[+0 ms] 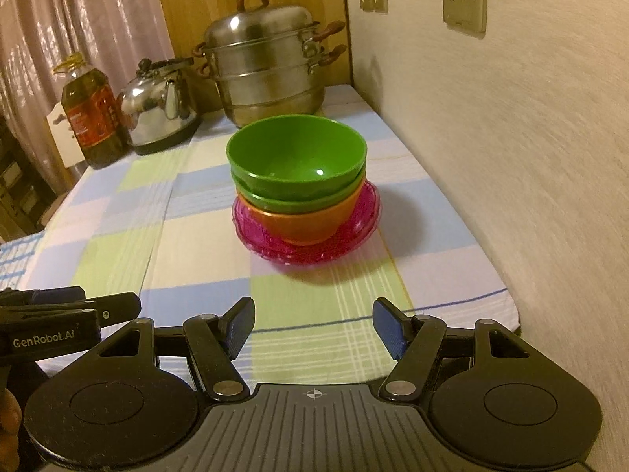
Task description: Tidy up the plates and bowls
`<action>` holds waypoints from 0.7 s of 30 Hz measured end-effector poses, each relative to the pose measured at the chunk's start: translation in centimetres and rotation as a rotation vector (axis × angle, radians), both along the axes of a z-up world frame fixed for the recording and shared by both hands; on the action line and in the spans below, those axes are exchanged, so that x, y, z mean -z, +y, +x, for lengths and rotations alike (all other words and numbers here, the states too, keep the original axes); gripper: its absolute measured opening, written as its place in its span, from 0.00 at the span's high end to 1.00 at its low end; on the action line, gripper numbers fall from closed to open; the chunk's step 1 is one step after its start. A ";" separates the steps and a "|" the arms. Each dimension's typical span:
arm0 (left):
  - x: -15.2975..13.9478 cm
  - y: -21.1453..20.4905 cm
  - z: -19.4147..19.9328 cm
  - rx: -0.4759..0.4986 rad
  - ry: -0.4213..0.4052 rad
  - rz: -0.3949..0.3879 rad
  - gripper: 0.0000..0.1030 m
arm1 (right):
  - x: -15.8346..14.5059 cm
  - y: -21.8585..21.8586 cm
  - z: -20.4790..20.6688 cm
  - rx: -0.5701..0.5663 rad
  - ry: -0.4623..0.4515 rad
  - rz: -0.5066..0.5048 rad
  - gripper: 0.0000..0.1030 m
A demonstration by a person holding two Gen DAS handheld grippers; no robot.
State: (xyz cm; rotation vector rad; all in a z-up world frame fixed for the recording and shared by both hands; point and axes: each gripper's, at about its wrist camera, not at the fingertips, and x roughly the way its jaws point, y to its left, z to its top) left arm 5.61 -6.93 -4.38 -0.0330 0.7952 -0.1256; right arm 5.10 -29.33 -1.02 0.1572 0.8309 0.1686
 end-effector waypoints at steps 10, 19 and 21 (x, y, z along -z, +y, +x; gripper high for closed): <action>0.4 -0.5 -0.2 0.023 0.014 -0.008 0.29 | 0.0 0.2 -0.8 -0.002 0.001 0.006 0.36; 0.5 -0.8 -0.2 0.027 0.012 0.005 0.29 | -0.1 0.4 -1.1 -0.008 -0.007 0.000 0.36; 0.5 -0.8 -0.2 0.026 0.012 0.006 0.29 | 0.0 0.5 -1.1 -0.011 -0.005 -0.001 0.36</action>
